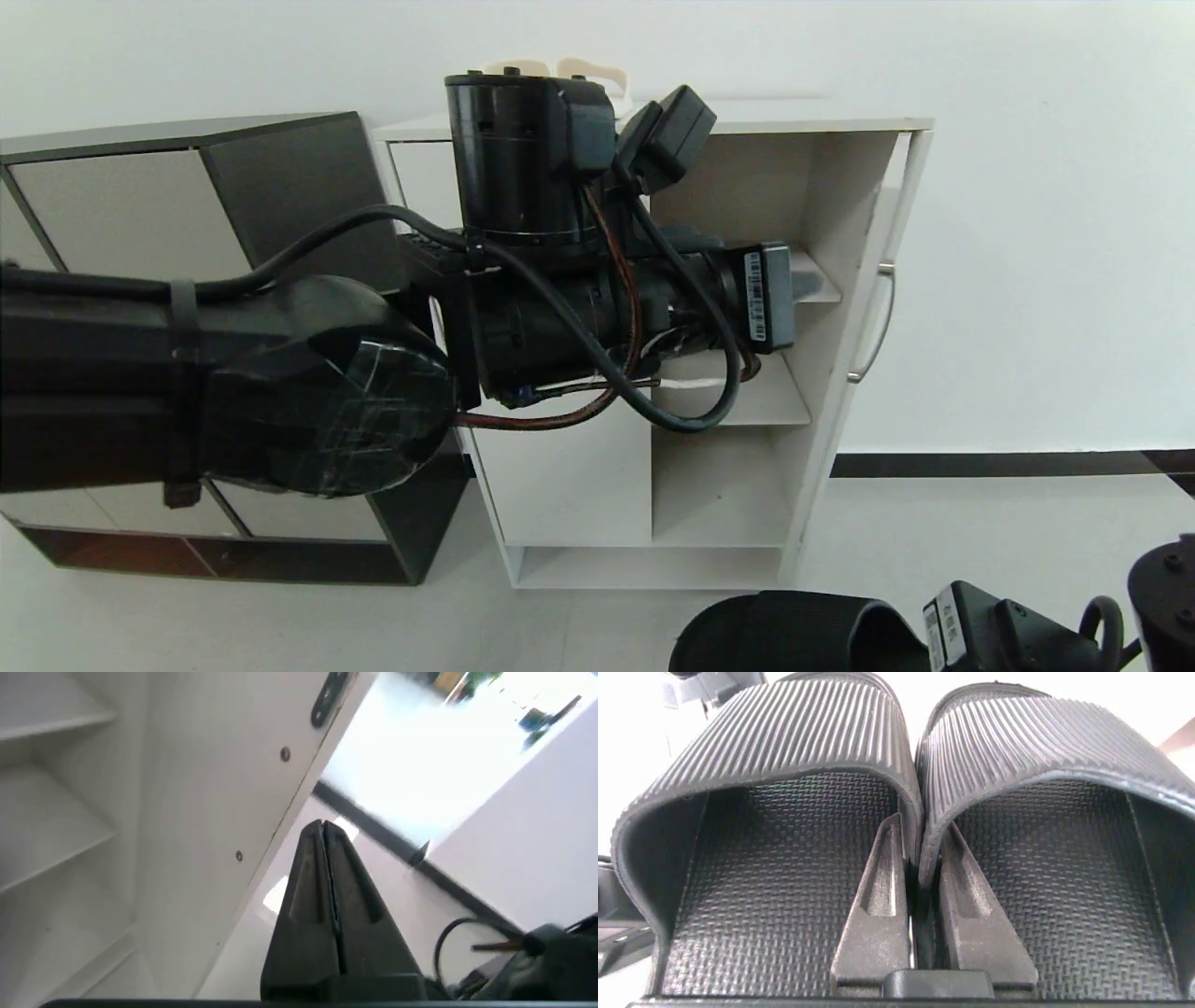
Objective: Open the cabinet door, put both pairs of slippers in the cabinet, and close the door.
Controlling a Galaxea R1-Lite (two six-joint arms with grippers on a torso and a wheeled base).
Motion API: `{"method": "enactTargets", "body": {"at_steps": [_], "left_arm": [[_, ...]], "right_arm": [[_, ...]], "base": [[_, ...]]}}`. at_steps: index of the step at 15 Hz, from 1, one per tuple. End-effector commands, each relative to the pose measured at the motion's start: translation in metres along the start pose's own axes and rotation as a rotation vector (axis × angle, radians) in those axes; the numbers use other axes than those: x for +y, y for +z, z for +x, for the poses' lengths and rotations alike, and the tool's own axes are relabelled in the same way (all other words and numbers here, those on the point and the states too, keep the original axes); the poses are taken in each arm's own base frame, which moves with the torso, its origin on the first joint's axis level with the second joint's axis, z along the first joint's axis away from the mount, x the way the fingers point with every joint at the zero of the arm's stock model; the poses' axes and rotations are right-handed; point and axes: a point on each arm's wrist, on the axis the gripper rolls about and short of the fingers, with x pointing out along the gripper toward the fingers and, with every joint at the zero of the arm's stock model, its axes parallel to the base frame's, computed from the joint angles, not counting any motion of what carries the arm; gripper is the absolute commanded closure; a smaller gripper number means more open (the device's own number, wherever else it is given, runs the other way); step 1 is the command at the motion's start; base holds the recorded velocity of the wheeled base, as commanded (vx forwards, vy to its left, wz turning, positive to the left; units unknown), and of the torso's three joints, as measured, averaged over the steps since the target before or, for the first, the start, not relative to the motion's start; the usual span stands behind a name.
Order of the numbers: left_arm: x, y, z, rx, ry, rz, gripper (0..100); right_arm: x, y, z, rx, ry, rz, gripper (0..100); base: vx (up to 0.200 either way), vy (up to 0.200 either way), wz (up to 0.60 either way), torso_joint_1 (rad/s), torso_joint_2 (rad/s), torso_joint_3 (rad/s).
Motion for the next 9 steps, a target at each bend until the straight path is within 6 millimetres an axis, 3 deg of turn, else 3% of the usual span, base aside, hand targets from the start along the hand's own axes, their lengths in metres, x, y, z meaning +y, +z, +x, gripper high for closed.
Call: {"method": "enactTargets", "body": {"at_steps": [1,3,6,7,9], "left_arm": [[-0.003,-0.010,0.001,-0.006,-0.018,0.002,100],[0.017,-0.004,-0.017,-0.066,0.121,0.005,100],[0.051,0.014,-0.090,-0.116,0.343,0.003,100],[0.049,0.021,-0.134,-0.149,0.449,0.004,100],[0.020,0.022,-0.203,-0.217,0.596,0.016,100]], "right_arm": [[-0.002,0.004,0.006,0.004,-0.007,0.008,100],[-0.015,0.013,0.017,0.014,-0.104,0.052,100],[-0.030,0.033,0.040,-0.013,-0.390,0.183,100],[-0.037,0.045,0.050,-0.058,-0.503,0.250,100],[-0.052,0.063,0.068,-0.115,-0.670,0.330,100]], "base": [[-0.200,0.000,0.00,0.002,0.00,0.002],[-0.100,0.000,0.00,-0.001,0.00,0.001],[0.000,0.000,0.00,0.000,0.00,0.000],[0.000,0.000,0.00,0.000,0.00,0.000],[0.000,0.000,0.00,0.000,0.00,0.000]]}}
